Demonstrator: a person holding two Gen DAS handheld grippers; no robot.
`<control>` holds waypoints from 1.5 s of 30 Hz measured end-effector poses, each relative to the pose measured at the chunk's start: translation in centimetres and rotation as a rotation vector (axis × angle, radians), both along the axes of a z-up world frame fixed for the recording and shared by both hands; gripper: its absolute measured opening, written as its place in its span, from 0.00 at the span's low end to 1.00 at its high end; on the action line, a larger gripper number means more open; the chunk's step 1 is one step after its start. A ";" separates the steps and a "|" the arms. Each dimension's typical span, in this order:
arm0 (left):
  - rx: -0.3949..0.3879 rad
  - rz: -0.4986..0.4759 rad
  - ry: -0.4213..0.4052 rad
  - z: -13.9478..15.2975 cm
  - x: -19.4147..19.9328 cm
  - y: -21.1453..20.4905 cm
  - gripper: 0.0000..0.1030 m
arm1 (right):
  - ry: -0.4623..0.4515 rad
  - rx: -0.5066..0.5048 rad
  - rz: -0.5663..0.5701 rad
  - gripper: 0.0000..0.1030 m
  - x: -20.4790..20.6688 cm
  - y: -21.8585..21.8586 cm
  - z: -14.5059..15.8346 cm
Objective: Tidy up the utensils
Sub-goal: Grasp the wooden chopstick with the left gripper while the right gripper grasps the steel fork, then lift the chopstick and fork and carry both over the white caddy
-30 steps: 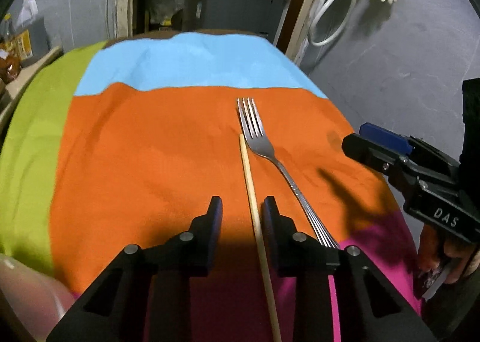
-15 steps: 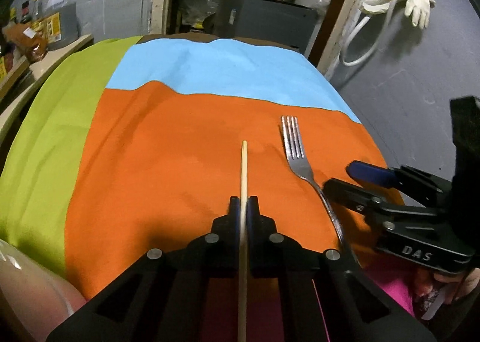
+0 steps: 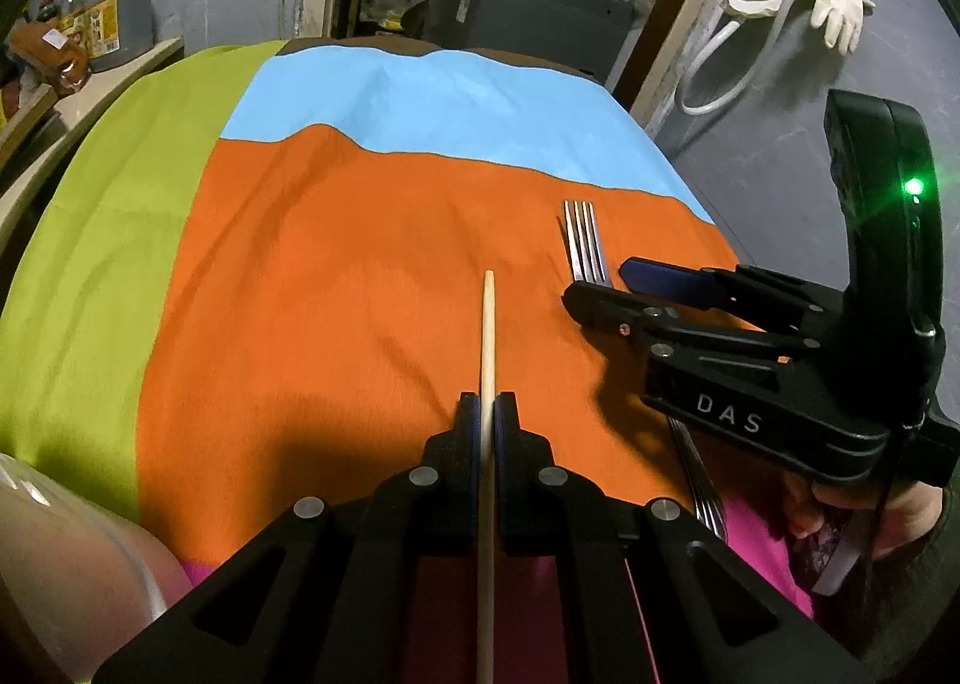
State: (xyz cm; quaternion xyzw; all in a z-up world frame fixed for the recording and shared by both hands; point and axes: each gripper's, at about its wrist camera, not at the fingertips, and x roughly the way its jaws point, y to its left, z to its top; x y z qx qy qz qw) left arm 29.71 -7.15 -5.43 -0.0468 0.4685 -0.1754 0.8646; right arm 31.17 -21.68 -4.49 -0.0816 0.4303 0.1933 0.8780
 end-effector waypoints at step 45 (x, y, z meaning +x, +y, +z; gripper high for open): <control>-0.246 0.058 -0.699 8.5 -8.3 2.3 0.03 | -0.762 0.220 -0.150 0.22 -14.7 0.2 9.7</control>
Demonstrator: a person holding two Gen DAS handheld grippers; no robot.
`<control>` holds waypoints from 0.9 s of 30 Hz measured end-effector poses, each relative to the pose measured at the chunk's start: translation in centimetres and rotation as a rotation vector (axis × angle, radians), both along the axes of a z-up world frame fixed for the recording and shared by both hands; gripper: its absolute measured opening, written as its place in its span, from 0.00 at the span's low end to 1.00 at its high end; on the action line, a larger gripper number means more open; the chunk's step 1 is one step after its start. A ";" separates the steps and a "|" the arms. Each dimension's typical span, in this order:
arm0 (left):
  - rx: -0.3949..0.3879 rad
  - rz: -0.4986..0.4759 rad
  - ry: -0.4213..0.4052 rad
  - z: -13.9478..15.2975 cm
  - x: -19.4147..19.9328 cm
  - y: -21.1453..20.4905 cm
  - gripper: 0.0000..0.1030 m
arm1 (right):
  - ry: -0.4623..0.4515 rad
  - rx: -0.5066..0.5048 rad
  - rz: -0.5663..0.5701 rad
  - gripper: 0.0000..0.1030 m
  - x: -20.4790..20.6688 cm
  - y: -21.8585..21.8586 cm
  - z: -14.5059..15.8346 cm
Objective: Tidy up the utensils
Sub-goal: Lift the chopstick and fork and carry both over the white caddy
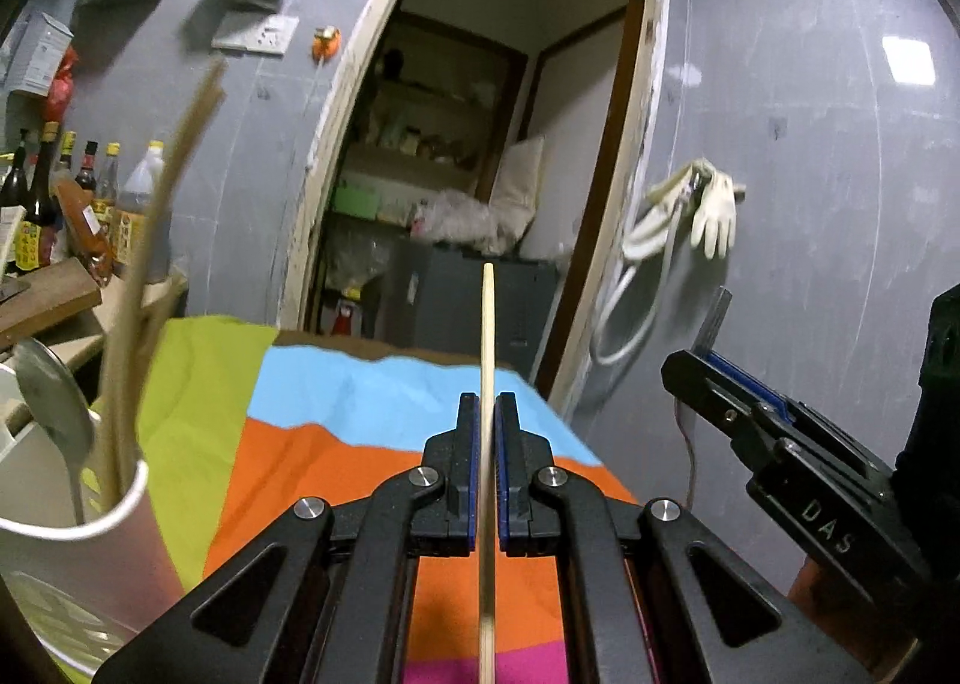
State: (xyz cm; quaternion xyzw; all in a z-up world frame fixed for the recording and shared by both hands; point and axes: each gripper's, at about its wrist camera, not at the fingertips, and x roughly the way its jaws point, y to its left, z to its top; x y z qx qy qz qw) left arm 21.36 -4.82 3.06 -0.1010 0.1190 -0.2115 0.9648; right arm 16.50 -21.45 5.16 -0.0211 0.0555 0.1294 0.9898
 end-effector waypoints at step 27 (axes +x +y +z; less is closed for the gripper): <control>-0.071 0.235 -0.292 10.7 -6.5 15.2 0.03 | -0.217 0.158 0.264 0.22 -3.1 9.6 9.8</control>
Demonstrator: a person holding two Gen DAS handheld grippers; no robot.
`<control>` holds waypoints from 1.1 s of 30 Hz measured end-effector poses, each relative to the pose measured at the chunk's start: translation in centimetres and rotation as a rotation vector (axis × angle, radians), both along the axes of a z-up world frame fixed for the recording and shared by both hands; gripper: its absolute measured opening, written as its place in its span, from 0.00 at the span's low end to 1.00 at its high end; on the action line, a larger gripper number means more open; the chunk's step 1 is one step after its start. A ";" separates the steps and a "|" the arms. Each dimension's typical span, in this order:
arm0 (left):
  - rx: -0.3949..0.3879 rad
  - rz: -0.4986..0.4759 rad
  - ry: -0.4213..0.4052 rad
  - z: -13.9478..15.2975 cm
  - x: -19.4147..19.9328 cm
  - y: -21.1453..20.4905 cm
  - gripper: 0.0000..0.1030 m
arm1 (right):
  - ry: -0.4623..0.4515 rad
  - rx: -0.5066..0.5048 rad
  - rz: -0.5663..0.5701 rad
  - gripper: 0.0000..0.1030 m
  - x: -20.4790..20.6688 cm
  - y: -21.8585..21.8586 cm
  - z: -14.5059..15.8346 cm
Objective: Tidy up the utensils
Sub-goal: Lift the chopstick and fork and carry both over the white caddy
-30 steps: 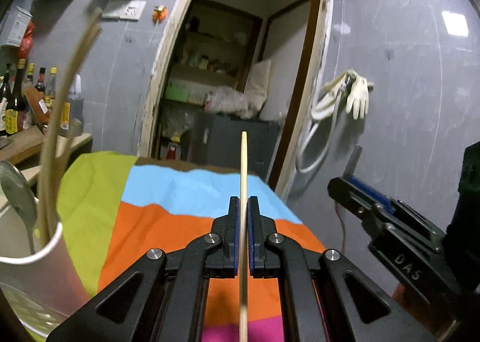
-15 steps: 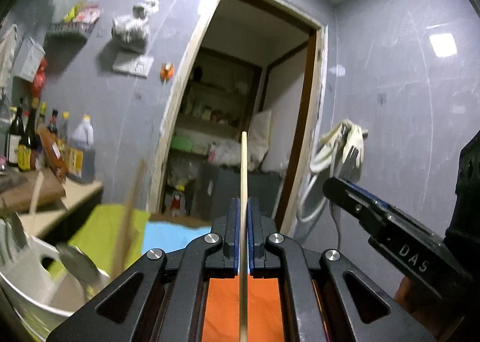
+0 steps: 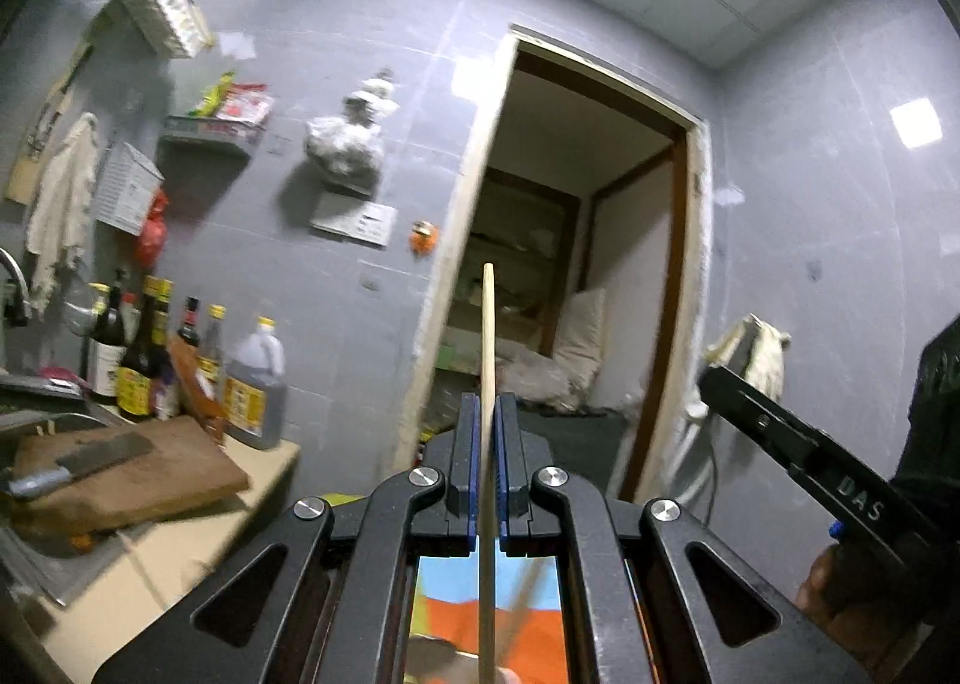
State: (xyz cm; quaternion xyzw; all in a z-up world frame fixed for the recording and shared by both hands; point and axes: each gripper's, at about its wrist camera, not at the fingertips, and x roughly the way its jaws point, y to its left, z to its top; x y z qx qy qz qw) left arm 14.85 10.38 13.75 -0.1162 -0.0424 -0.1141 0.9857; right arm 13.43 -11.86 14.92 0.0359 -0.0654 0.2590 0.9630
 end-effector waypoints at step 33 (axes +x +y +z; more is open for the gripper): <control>-0.133 0.215 0.022 -6.9 4.0 8.0 0.03 | -0.053 0.040 -0.079 0.22 2.4 8.2 -7.0</control>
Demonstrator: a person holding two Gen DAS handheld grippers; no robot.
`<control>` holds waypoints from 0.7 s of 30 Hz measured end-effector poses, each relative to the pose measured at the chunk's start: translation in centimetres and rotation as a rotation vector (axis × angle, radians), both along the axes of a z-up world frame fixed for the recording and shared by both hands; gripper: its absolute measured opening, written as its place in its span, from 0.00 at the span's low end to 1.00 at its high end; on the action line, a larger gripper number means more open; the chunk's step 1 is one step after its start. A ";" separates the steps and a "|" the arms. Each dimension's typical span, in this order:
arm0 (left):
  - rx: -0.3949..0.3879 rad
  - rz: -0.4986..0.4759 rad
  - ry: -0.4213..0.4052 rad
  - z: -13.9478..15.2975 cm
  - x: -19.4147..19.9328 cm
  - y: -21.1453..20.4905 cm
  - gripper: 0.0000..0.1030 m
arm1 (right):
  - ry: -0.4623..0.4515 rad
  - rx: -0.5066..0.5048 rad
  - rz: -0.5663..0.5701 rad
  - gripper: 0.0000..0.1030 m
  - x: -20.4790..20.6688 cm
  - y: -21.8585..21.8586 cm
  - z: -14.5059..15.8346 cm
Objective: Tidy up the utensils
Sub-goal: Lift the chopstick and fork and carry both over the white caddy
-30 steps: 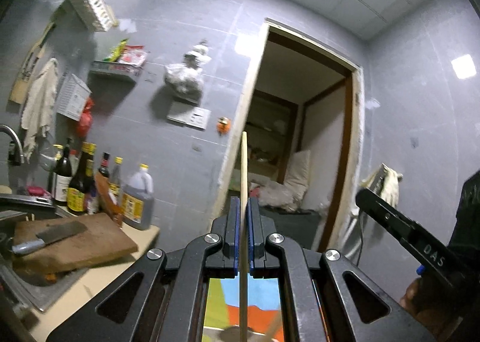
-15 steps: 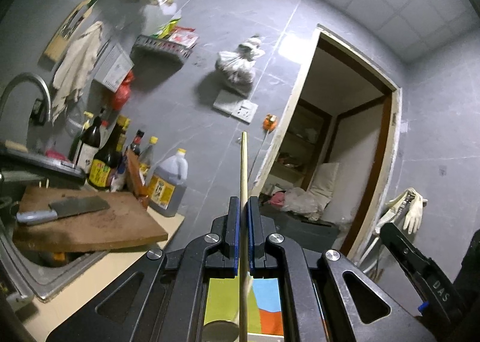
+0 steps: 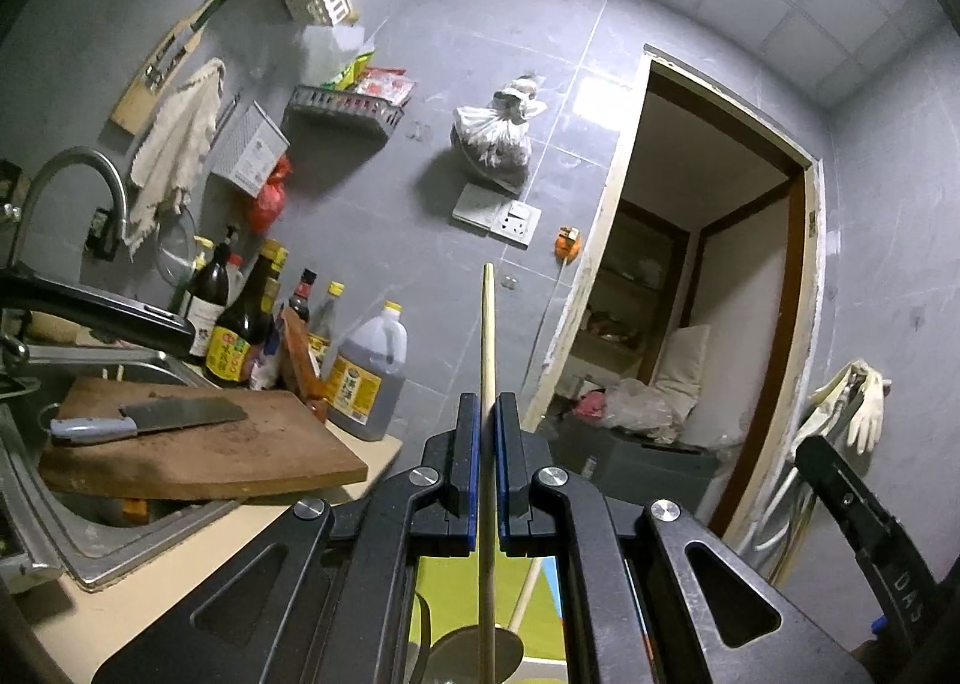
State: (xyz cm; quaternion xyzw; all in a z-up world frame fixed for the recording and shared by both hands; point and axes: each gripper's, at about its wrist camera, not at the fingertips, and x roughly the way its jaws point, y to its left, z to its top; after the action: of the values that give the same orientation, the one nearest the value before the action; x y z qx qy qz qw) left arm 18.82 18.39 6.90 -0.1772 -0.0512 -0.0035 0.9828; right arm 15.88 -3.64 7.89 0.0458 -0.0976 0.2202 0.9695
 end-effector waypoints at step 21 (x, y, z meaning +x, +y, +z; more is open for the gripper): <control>0.073 0.004 0.118 -3.1 -0.4 -2.3 0.03 | 0.113 -0.091 0.013 0.22 -0.3 0.1 -3.2</control>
State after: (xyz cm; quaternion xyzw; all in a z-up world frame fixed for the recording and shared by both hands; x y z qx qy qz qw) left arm 18.43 16.04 3.83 -0.1409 0.0066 0.0068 0.9900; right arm 15.54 -3.50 4.66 0.0146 -0.0323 0.2275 0.9731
